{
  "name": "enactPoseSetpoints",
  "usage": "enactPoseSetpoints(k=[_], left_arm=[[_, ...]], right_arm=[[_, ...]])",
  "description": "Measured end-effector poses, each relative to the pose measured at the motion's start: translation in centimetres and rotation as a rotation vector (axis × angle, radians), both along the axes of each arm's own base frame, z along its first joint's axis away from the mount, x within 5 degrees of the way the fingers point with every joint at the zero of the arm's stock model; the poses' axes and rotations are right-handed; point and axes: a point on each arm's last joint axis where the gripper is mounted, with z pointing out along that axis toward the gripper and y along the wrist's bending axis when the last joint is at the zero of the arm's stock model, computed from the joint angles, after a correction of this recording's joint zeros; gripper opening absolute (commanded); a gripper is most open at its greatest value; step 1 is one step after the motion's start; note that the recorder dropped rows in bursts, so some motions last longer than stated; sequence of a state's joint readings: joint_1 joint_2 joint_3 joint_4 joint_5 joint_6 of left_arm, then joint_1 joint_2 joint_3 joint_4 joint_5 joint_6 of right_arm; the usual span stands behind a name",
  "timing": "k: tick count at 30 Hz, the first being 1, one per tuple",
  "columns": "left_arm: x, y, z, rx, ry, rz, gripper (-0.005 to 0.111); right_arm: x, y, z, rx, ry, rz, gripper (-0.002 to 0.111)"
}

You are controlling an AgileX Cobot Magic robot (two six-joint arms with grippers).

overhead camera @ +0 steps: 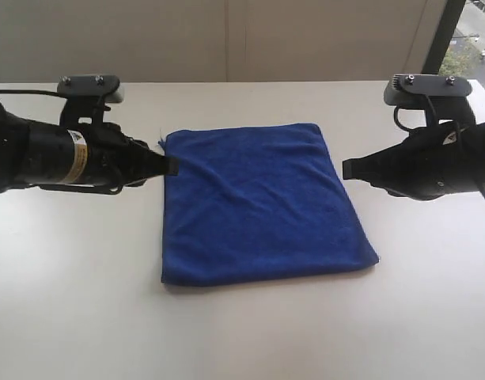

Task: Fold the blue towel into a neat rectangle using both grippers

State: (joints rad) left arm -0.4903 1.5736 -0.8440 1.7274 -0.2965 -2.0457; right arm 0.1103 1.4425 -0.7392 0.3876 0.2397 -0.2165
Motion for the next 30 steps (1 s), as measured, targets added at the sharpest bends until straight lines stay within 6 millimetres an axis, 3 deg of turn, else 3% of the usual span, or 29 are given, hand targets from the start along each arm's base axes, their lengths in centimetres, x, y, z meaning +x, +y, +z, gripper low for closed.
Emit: enactPoseSetpoints(k=[2, 7, 14, 21, 25, 30], left_arm=[[-0.3, 0.1, 1.0, -0.003, -0.037, -0.015, 0.0], [-0.8, -0.8, 0.3, -0.032, 0.01, -0.123, 0.0], [-1.4, -3.1, -4.7, -0.018, 0.194, -0.252, 0.0], [-1.8, -3.3, -7.7, 0.017, 0.286, -0.259, 0.0], [-2.4, -3.8, -7.7, -0.028, 0.323, -0.314, 0.0], [-2.7, -3.8, -5.2, -0.073, 0.267, -0.331, 0.0]], right_arm=[[-0.4, 0.0, -0.1, -0.008, 0.0, 0.009, 0.0], [-0.4, 0.6, -3.1, -0.017, 0.142, 0.047, 0.0], [-0.6, 3.5, -5.0, -0.04, 0.201, 0.15, 0.0], [-0.1, 3.5, -7.4, -0.074, 0.25, 0.155, 0.0], [0.0, 3.5, -7.8, -0.076, 0.265, 0.155, 0.0], [-0.6, 3.5, -6.2, -0.054, 0.254, 0.157, 0.0]])
